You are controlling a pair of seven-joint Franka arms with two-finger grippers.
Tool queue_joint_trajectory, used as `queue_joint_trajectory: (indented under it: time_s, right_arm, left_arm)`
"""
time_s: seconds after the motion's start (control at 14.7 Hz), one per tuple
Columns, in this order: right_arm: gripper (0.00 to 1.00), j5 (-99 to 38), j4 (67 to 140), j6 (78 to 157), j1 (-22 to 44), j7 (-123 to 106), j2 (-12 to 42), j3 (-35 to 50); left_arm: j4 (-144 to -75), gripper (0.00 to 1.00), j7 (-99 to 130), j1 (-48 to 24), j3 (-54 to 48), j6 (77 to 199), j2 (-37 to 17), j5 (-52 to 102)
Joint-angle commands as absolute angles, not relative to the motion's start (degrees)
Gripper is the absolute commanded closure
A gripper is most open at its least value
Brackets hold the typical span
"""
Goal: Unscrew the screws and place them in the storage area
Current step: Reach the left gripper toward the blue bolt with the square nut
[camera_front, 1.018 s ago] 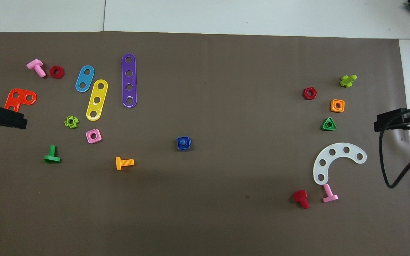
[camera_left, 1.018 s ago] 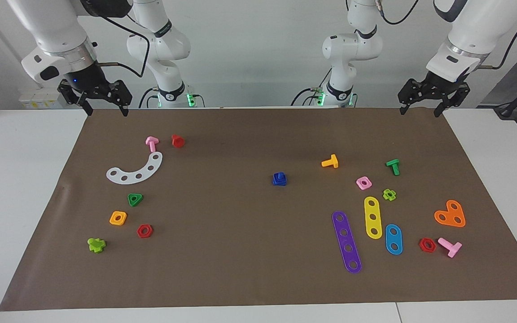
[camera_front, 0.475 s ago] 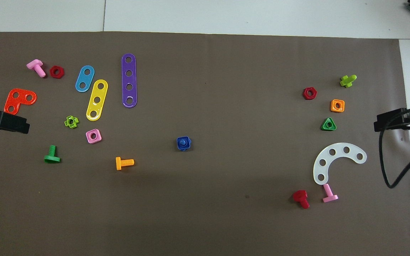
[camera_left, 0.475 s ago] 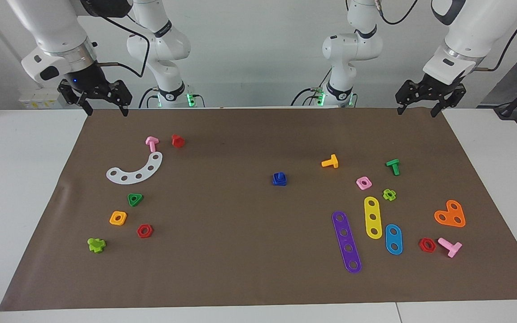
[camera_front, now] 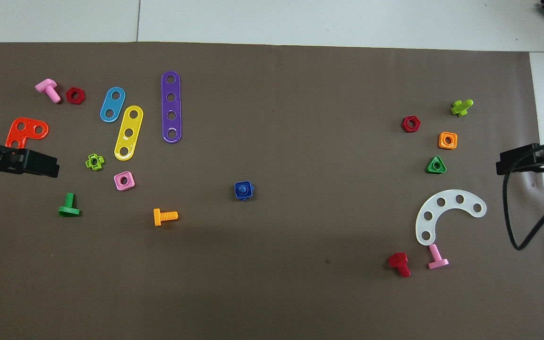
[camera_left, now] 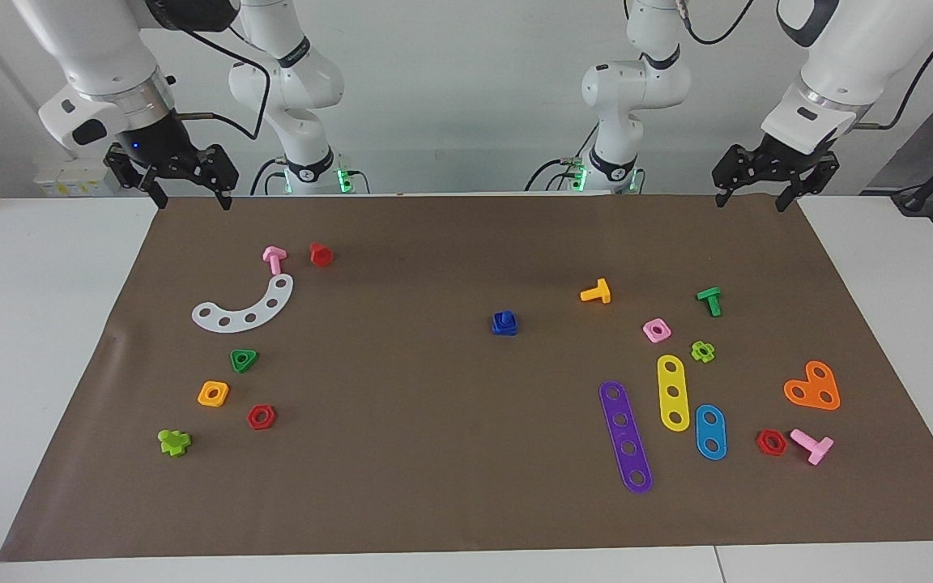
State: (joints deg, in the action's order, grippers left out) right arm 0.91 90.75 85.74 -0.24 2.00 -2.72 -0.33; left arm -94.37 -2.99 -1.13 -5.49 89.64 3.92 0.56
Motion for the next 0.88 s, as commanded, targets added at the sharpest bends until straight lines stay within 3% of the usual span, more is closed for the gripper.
queue_joint_trajectory:
  time_s: [0.0, 0.41, 0.81]
  right_arm:
    - [0.00, 0.5, 91.8, 86.3, -0.4, 0.4, -3.8, -0.3]
    - [0.00, 0.5, 91.8, 86.3, -0.4, 0.4, -3.8, -0.3]
    - [0.00, 0.5, 91.8, 86.3, -0.4, 0.4, -3.8, -0.3]
  left_arm:
    - [-101.8, 0.00, 3.8, -1.2, -10.2, 96.7, 7.6, 1.4]
    - [-110.1, 0.01, 10.5, -1.3, -17.9, 107.7, 7.8, 1.7]
    - [-113.0, 0.01, 17.5, -6.6, -18.6, 116.4, 3.4, 1.8]
